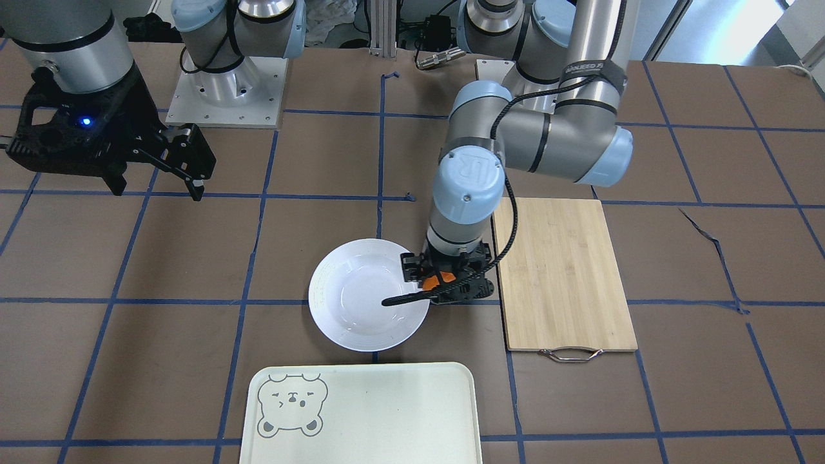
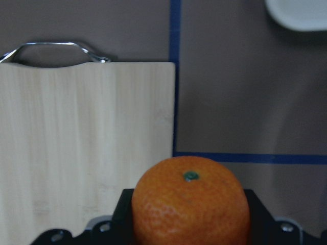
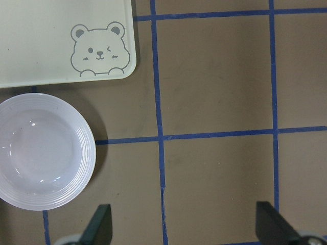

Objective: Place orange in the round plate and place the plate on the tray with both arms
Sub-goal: 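Carry the orange with the left gripper into the white bowl and release, then raise the left gripper back while the right gripper reaches toward the bowl rim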

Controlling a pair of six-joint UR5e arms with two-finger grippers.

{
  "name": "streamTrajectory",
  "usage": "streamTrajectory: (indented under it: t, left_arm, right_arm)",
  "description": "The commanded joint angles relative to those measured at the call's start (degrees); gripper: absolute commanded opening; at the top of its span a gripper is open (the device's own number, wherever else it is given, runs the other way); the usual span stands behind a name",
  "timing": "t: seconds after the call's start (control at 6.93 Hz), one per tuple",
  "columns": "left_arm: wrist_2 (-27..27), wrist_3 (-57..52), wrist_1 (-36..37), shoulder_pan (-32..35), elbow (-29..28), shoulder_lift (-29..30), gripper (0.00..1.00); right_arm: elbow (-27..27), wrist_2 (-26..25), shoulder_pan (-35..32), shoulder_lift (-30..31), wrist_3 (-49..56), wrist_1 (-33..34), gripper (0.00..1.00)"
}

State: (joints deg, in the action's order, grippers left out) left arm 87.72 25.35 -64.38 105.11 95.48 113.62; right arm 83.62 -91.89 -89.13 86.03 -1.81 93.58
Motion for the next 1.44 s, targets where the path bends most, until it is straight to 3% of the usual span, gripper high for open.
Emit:
streamTrajectory:
  t: [0.0, 0.14, 0.29, 0.43, 0.58, 0.72, 0.87, 1.01, 1.15, 1.3]
  left_arm:
    - [-7.8, 5.8, 6.0, 2.5, 0.4, 2.8, 0.02]
    - [-11.7, 6.2, 8.1, 2.5, 0.4, 4.4, 0.02]
    - [-12.1, 5.8, 8.1, 2.4, 0.2, 5.1, 0.09]
    - [-12.0, 5.9, 8.2, 2.4, 0.4, 5.9, 0.99]
    - [-11.5, 5.7, 8.2, 2.4, 0.0, 4.3, 1.0]
    - [-10.8, 5.9, 8.3, 2.0, -0.2, 1.9, 1.0]
    - [-6.7, 5.2, 7.2, 0.4, -0.8, -1.7, 1.0]
    - [-4.2, 3.1, 0.4, -1.9, -2.3, -5.5, 1.0]
    - [-3.9, -4.4, -8.0, -4.9, -4.5, -9.0, 1.0]
    - [-2.6, -10.1, -18.1, -8.0, -7.9, -12.2, 1.0]
  right_arm:
    - [-4.3, -0.3, 0.0, -0.9, -0.1, -4.9, 1.0]
    - [-5.7, -0.4, 0.3, -1.4, 0.0, -5.9, 1.0]
    - [-6.5, -0.5, 0.8, -1.5, -0.1, -6.2, 1.0]
    - [-6.2, -0.4, 0.2, -1.7, -0.4, -8.3, 1.0]
    - [-6.5, -0.3, 0.4, -2.5, -0.6, -11.9, 1.0]
    - [-6.4, 0.5, -0.1, -2.6, -0.9, -11.5, 1.0]
    - [-6.4, 0.7, 0.4, -4.5, -1.4, -8.4, 1.0]
    - [-5.8, 3.7, 0.6, -6.1, -1.4, -7.6, 1.0]
    - [-4.7, 11.5, 0.6, -9.4, -1.5, -6.1, 1.0]
    - [-3.4, 14.5, 0.4, -12.8, -1.7, 0.6, 1.0]
